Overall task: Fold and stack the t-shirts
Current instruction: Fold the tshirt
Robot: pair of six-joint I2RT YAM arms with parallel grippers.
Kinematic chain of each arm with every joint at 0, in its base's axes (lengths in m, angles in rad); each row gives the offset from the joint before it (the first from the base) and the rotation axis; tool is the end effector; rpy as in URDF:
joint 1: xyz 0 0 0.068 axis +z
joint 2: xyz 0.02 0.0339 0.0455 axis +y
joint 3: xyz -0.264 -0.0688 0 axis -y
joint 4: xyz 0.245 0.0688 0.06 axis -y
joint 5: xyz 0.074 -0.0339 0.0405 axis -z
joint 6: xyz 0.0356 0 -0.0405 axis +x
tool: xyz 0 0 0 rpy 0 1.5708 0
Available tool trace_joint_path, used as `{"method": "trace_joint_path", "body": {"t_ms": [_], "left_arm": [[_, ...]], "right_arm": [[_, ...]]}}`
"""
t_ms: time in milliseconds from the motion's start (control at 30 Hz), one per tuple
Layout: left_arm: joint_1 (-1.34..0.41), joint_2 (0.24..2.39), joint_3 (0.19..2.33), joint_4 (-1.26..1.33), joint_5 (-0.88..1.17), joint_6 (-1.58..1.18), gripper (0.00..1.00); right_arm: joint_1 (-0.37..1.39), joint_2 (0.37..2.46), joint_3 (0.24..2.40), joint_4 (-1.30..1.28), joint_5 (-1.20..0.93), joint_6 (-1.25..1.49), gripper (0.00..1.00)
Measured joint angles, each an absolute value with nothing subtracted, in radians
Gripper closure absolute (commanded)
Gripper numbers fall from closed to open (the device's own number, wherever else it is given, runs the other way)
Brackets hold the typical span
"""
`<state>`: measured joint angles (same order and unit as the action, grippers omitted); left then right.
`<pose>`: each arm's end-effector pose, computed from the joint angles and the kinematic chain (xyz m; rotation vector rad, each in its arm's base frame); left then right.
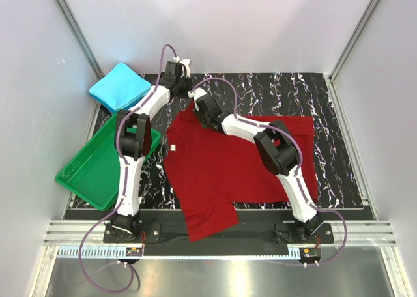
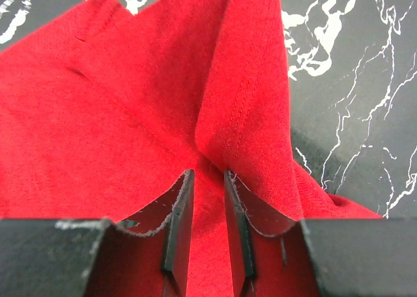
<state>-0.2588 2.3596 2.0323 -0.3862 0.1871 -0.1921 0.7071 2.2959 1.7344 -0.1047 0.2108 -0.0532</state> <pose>0.5213 -0.1449 0.2063 0.1758 2.3031 -0.4468 0.4001 0.3321 0.1642 -0.7177 2.1035 0.1240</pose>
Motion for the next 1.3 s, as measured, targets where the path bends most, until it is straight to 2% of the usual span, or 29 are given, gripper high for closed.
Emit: {"method": "trace_joint_path", "body": {"t_ms": [133,333,533,633,800,867,967,1300], "left_arm": [[-0.259,2.36,2.032,-0.386,0.187,-0.192,1.0],[-0.259,2.362,2.032,-0.386,0.187,-0.192,1.0],[-0.259,2.366,2.032,-0.384,0.187,-0.192,1.0],[-0.259,2.369,2.032,-0.382,0.187,-0.192,1.0],[-0.259,2.376,2.032,-0.379,0.187,-0.193,1.0],[-0.259,2.376,2.032,-0.379,0.187,-0.193,1.0],[-0.259,2.376,2.032,-0.378,0.187,-0.193,1.0],[-0.259,2.363,2.005,-0.371,0.187,-0.193,1.0]], "right_arm": [[0.707,2.315,1.745,-0.114,0.227,-0.058,0.68],[0.707,2.344,1.786,-0.133,0.253,-0.059,0.74],[0.707,2.346,1.79,-0.143,0.263,-0.059,0.74],[0.707,2.35,1.79,-0.144,0.275,-0.059,0.78],[0.707,2.356,1.79,-0.147,0.28,-0.058,0.76],[0.707,2.356,1.791,-0.147,0.28,-0.059,0.83],[0.707,2.356,1.791,-0.148,0.281,-0.057,1.0],[0.706,2.309,1.745,-0.149,0.268,-0.057,1.0]]}}
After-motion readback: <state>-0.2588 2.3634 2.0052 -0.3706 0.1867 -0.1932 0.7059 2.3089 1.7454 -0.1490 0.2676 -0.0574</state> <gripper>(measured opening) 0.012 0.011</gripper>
